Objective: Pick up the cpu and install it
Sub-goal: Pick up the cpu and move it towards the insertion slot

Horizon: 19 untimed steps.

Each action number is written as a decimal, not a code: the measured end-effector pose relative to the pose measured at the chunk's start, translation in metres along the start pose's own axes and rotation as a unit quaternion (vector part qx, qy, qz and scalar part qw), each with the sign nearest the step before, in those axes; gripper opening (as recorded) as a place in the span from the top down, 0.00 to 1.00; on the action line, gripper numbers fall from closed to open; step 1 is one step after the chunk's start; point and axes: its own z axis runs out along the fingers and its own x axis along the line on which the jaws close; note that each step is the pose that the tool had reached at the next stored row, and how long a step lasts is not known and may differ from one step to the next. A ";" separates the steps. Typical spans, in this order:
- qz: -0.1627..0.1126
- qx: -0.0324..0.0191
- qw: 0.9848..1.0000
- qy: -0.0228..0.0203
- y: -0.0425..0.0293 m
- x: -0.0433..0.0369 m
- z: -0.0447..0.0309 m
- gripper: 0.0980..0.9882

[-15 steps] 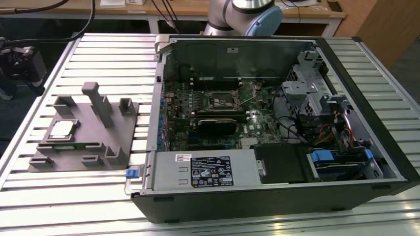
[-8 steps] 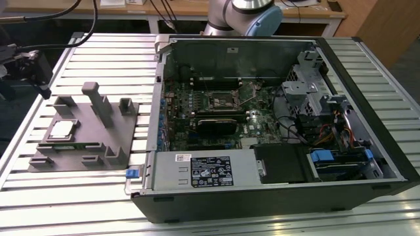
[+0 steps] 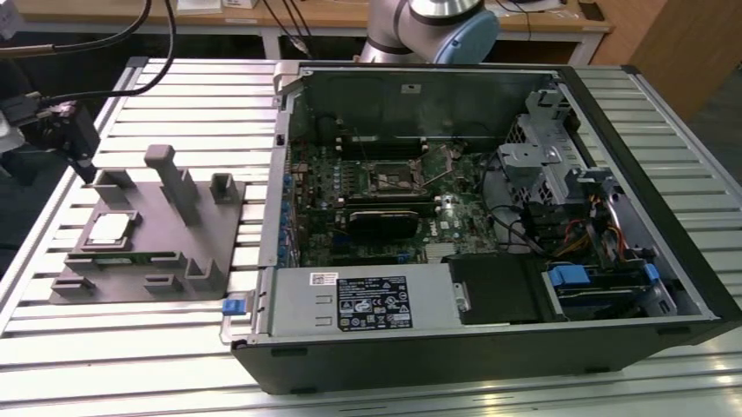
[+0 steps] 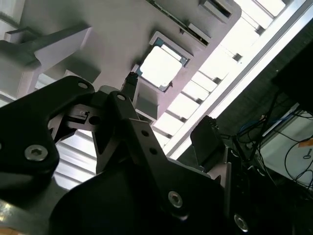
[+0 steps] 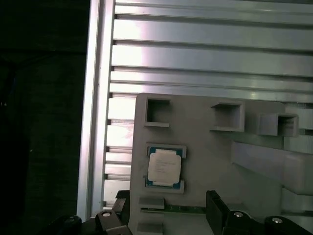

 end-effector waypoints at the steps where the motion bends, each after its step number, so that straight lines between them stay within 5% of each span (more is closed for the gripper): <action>1: 0.000 0.000 1.000 0.000 -0.0001 0.0000 0.0013 0.30; 19: -0.001 0.000 1.000 0.000 -0.0004 0.0001 0.0097 0.30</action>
